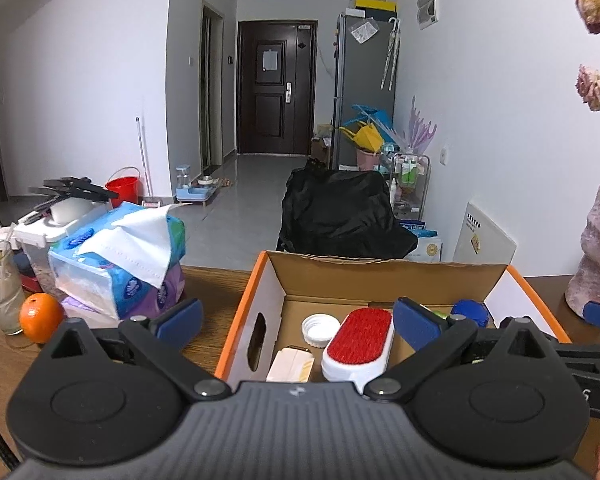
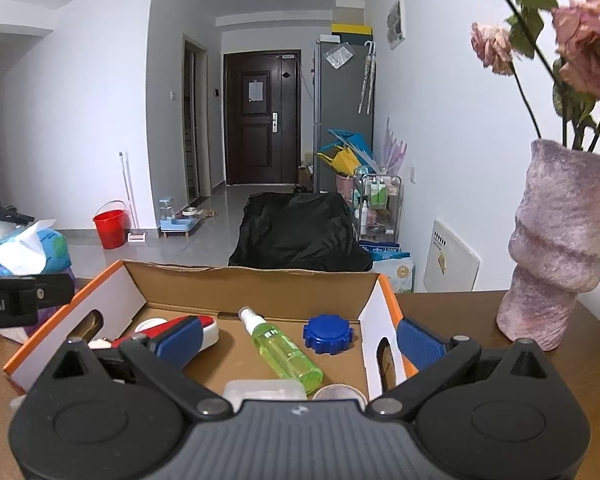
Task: Organize rigid objects
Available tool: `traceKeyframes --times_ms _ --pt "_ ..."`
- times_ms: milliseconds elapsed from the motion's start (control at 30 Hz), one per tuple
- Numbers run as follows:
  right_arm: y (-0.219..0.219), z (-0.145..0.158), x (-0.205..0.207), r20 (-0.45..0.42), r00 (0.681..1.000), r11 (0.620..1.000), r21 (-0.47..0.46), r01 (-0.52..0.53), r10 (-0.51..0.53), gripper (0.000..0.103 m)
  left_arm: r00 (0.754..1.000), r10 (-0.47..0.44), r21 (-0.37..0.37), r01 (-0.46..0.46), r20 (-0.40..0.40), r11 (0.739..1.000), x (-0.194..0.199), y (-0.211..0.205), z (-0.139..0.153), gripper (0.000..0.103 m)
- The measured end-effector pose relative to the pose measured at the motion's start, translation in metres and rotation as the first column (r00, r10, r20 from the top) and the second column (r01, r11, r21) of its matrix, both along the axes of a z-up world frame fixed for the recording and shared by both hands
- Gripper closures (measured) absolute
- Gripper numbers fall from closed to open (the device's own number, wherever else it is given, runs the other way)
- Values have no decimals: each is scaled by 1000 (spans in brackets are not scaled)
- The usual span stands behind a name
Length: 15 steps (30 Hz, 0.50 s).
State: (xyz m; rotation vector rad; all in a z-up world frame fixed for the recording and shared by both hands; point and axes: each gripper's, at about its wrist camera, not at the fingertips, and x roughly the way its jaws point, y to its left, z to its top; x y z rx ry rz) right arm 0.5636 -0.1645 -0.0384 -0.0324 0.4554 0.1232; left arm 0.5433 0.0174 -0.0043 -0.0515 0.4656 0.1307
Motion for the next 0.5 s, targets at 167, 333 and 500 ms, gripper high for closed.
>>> traceKeyframes --times_ms 167,333,500 --pt "-4 8 -22 19 1000 1000 -1 -9 9 0 999 18 11 -19 28 1000 -25 3 2 0" --pt "-9 16 -50 44 999 1000 -14 -11 12 0 998 9 6 -9 56 1000 -56 5 11 0" --pt "-14 25 -79 68 998 1000 -19 -18 19 0 997 -14 4 14 71 1000 -85 3 17 0"
